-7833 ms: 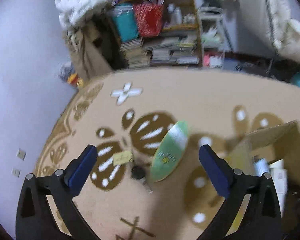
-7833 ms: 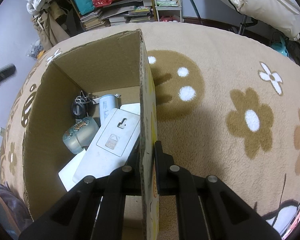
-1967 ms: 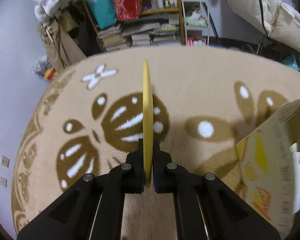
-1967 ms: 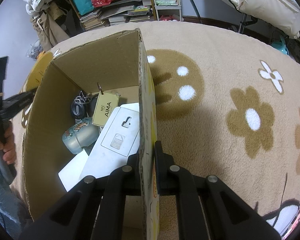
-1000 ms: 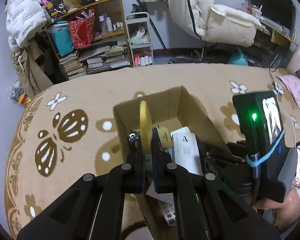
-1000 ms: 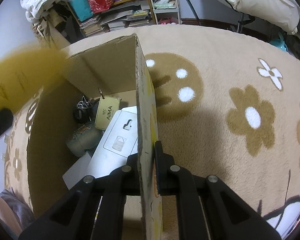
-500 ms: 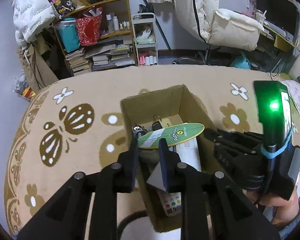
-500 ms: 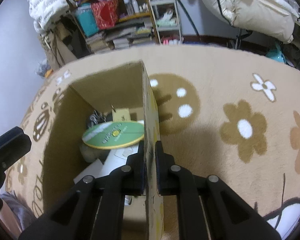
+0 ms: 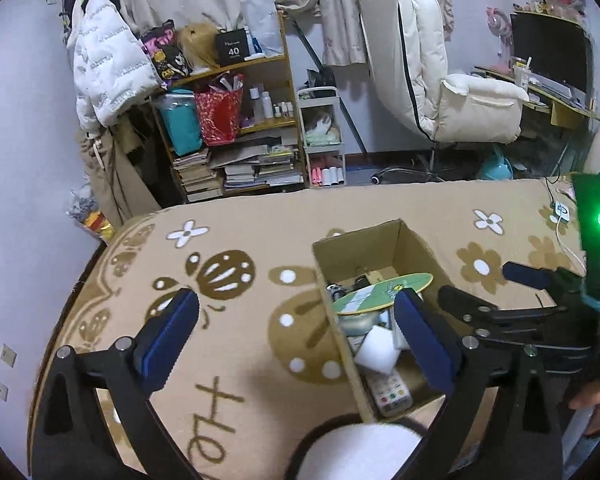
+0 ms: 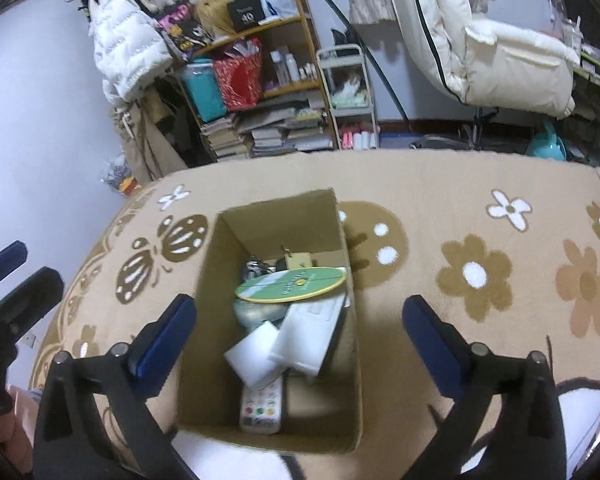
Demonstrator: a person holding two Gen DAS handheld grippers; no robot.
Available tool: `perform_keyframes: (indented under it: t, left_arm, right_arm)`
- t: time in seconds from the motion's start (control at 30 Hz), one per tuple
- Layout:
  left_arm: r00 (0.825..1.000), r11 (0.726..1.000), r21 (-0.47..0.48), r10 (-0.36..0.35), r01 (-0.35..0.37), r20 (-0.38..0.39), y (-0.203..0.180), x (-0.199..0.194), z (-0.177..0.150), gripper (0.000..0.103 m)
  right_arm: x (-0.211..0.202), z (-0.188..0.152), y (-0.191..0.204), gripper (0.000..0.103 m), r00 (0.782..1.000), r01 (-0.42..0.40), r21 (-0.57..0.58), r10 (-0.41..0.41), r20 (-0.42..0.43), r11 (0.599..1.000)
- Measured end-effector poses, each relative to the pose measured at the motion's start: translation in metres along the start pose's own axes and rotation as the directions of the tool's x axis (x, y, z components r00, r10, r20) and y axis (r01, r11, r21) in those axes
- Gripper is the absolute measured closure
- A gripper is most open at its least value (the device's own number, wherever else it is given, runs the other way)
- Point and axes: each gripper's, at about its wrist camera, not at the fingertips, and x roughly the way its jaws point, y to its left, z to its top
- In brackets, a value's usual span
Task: Organize rigid objects
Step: 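Release the box with the right tool and pull both tools back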
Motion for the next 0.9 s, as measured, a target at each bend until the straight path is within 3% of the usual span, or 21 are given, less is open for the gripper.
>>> perform_keyframes:
  t: [0.13,0.33,0.47,0.57,0.7,0.8,0.9]
  left_arm:
    - [1.0,1.0,-0.015,0.016,-0.015,0.006,0.017,-0.017,-0.009,0.005]
    - [0.997,0.997,-0.05,0.058,-0.055,0.048,0.045,-0.05,-0.033,0.001]
    - [0.995,0.995,-0.065,0.084,-0.081,0.052,0.062,-0.067,-0.053,0.001]
    - [0.993,0.989,-0.112,0.101,-0.093,0.067,0.078,-0.079,-0.071,0.001]
    - [0.992,0.983,-0.18,0.065,-0.045,0.106,0.1,-0.094,-0.089,0.001]
    - [0.984,0.989,-0.147,0.048,-0.022,0.173,0.107,-0.105,-0.102,0.001]
    - [0.99,0.991,-0.13,-0.017,0.036,0.143,0.109,-0.103,-0.11,0.001]
  right_arm:
    - [-0.012,-0.006,0.02,0.0,0.998,0.034,-0.079,-0.039,-0.056,0.996]
    - [-0.039,-0.025,0.049,0.0,0.999,0.05,-0.147,-0.052,-0.012,0.988]
    - [-0.051,-0.036,0.069,0.0,1.0,-0.021,-0.16,0.021,0.001,0.987]
    - [-0.048,-0.04,0.081,0.0,0.997,-0.055,-0.14,0.046,-0.066,0.989]
    - [-0.047,-0.047,0.091,0.0,0.996,-0.055,-0.111,0.046,-0.082,0.992]
    - [-0.047,-0.052,0.099,0.0,0.994,-0.059,-0.12,0.047,-0.099,0.991]
    - [-0.055,-0.057,0.104,0.0,0.996,-0.081,-0.115,0.076,-0.045,0.99]
